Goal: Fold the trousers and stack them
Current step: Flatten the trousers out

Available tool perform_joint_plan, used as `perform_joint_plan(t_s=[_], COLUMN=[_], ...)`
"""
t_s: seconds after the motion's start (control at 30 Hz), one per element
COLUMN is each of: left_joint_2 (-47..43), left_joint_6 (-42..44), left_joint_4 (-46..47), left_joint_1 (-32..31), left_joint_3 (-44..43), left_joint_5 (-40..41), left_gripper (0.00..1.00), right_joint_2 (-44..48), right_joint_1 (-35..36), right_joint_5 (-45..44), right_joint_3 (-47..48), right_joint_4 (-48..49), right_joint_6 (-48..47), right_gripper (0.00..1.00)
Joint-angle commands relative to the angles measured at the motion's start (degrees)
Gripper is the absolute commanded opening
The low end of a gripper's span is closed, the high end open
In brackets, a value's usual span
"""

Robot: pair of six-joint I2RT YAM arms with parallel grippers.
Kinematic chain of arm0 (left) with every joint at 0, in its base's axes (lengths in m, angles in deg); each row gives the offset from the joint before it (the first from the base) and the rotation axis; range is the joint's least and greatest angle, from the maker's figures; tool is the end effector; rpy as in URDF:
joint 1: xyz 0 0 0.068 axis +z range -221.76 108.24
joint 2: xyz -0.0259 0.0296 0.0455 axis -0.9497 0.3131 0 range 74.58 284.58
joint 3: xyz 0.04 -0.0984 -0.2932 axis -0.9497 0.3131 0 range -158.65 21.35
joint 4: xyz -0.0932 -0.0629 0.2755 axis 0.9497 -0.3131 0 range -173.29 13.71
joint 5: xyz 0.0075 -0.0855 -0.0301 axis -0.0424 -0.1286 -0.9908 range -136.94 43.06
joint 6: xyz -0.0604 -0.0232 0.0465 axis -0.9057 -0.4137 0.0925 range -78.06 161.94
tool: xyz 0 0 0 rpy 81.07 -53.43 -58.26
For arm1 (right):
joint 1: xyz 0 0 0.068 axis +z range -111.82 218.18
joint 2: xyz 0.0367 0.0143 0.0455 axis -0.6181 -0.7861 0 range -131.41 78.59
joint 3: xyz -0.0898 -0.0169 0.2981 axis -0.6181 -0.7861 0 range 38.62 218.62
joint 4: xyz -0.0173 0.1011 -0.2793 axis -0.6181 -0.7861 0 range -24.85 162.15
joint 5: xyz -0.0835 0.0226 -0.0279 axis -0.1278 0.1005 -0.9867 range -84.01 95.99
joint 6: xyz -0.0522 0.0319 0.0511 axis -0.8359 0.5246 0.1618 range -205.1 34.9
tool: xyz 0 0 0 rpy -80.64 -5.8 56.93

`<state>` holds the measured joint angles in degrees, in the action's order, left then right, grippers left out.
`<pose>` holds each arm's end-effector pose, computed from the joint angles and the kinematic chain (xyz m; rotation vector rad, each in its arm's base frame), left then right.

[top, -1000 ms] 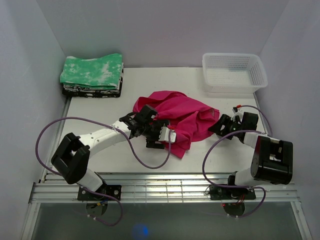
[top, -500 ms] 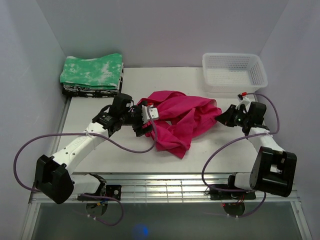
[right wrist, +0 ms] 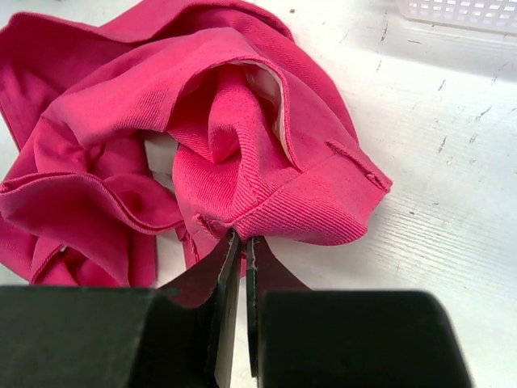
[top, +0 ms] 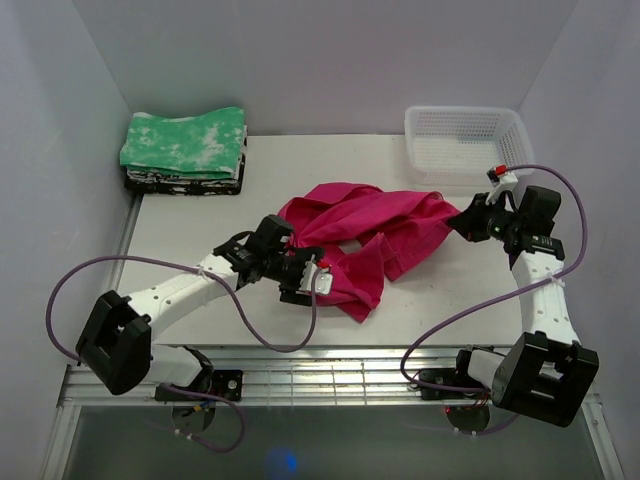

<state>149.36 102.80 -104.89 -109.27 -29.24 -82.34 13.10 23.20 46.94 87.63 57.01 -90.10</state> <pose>0.2151 -0.2153 0.2422 1.9288 1.3345 -0.5701 0.2914 -0.0313 0.3014 -0.2387 2.0038 0.5351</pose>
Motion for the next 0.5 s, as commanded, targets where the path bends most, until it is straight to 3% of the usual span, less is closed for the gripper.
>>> perform_joint_plan(t_s=[0.0, 0.1, 0.13, 0.23, 0.33, 0.37, 0.4, 0.47], left_joint_2=[3.25, 8.35, 10.36, 11.96, 10.21, 7.86, 6.35, -0.12], left_joint_6=[2.94, 4.26, 3.74, 0.41, -3.02, -4.42, -5.04, -7.93], left_joint_4=[5.05, 4.34, 4.43, 4.52, 2.51, 1.54, -1.17, -3.64], left_joint_1=[-5.36, -5.81, -5.81, -5.81, -5.9, -5.9, -5.9, -5.55], left_joint_3=[0.58, -0.91, -1.44, -3.55, -4.34, -4.6, -5.04, -6.71], left_joint_5=[-0.38, 0.15, 0.85, 0.34, -0.9, -1.25, -1.6, -3.7], left_gripper=[0.86, 0.79, 0.66, 0.45, 0.3, 0.14, 0.07, 0.0], right_joint_2=[2.3, 3.0, 3.0, 2.65, 1.25, 0.9, 0.29, -0.07], right_joint_1=[-0.31, -0.57, -0.66, -1.54, -2.42, -2.77, -3.03, -3.65], right_joint_5=[2.12, 1.86, 1.24, 0.71, 0.36, 0.27, 0.27, -0.17], right_joint_3=[6.17, 8.46, 8.9, 10.75, 13.11, 13.56, 13.91, 14.53], right_joint_4=[-3.49, -7.18, -8.84, -10.7, -12.72, -13.6, -13.95, -14.57], right_joint_6=[-5.1, -9.85, -11.08, -15.65, -18.9, -19.61, -20.75, -22.24], right_gripper=[0.08, 0.08, 0.08, 0.08, 0.08, 0.08, 0.08, 0.08])
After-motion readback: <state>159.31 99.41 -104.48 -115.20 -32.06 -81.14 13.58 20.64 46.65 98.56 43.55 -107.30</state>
